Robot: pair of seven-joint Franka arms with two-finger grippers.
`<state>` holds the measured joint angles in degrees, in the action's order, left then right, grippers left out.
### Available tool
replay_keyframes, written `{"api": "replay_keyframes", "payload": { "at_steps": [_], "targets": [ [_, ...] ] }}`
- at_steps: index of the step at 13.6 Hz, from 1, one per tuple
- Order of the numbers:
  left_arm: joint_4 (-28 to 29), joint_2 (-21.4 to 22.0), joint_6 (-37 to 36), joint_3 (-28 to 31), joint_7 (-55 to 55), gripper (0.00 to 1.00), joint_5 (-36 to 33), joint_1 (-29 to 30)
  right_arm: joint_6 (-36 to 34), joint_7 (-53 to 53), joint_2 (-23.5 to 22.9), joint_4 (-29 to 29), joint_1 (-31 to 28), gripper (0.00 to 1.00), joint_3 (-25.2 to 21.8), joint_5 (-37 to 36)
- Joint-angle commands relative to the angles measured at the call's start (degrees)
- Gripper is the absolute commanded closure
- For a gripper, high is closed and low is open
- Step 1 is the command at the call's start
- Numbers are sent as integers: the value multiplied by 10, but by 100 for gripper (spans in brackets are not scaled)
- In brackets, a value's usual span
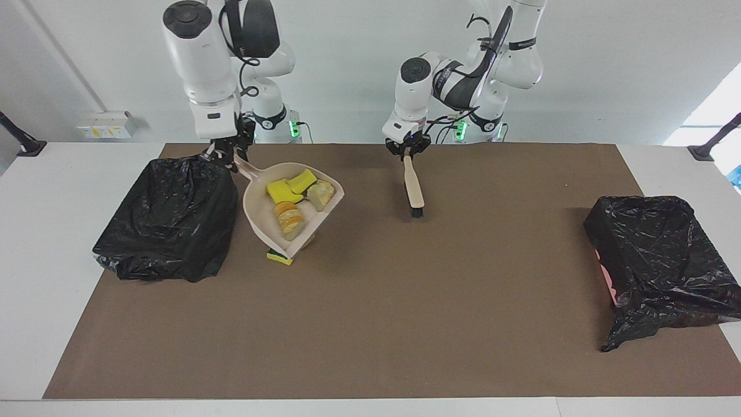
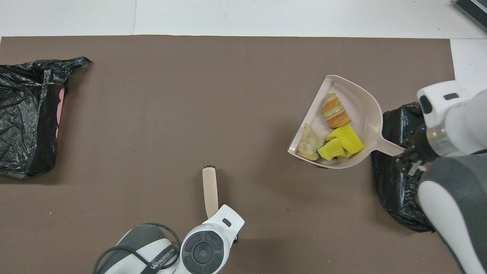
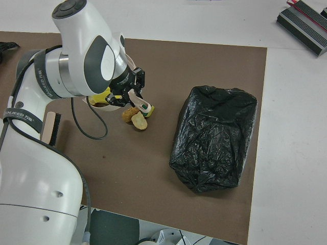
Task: Sweep and dump trash in bin
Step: 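Carry the loaded dustpan with the right gripper over the black bag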
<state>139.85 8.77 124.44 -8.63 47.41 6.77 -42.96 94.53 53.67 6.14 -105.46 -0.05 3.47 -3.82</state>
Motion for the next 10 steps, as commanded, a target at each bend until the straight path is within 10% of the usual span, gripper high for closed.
{"api": "replay_keyframes", "payload": {
  "at_steps": [1, 9, 10],
  "targets": [
    [16, 8, 16, 9, 4, 100, 7, -19, -3, 123, 6, -3, -87, 100, -7, -3],
    [22, -1, 5, 11, -7, 100, 85, -43, 57, 404, 26, -19, -278, 100, -10, -106],
    [16, -6, 5, 12, -13, 43, 85, -40, 69, 405, 26, -20, -278, 100, -10, -129]
  ]
}}
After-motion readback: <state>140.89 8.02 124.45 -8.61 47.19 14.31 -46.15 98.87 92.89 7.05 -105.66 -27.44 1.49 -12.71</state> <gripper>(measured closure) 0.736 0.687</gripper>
